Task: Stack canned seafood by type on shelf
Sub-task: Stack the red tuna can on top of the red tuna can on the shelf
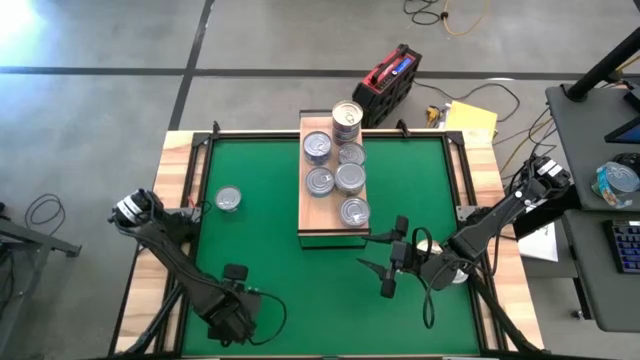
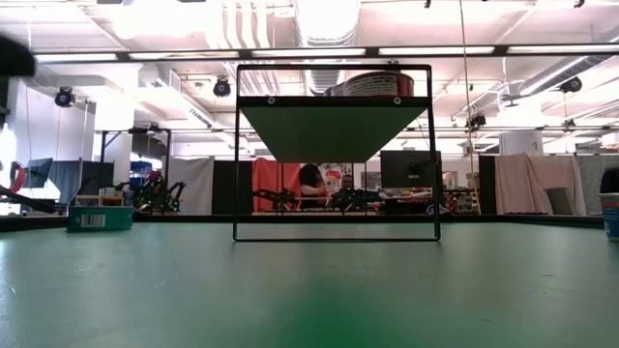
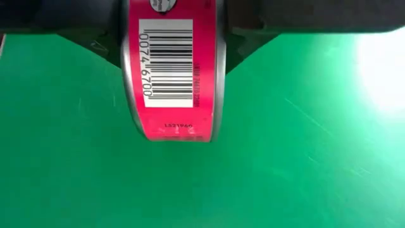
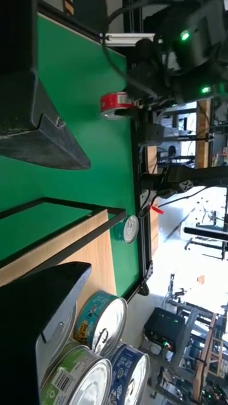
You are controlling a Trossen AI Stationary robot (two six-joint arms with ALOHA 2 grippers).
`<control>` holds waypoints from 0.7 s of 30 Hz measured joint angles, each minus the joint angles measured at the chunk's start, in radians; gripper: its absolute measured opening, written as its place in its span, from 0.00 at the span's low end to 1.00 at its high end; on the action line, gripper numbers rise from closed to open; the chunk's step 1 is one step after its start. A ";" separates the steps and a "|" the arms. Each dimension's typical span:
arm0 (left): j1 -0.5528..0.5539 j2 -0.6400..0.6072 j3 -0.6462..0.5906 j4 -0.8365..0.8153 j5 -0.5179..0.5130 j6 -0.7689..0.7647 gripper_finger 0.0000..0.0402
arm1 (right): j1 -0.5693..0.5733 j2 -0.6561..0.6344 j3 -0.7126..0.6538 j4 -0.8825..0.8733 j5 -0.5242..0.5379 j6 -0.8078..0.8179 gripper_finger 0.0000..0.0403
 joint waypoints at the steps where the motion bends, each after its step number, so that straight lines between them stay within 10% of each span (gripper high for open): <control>1: -0.002 0.000 0.021 -0.013 -0.028 0.000 0.27 | 0.000 0.000 0.000 0.000 0.000 0.000 0.59; 13: -0.096 -0.002 0.202 -0.111 -0.789 0.031 0.27 | -0.043 0.000 0.008 0.040 0.012 -0.002 0.51; 21: -0.102 -0.003 0.069 -0.027 -1.154 0.015 0.27 | -0.188 0.001 0.162 -0.079 0.015 -0.098 0.21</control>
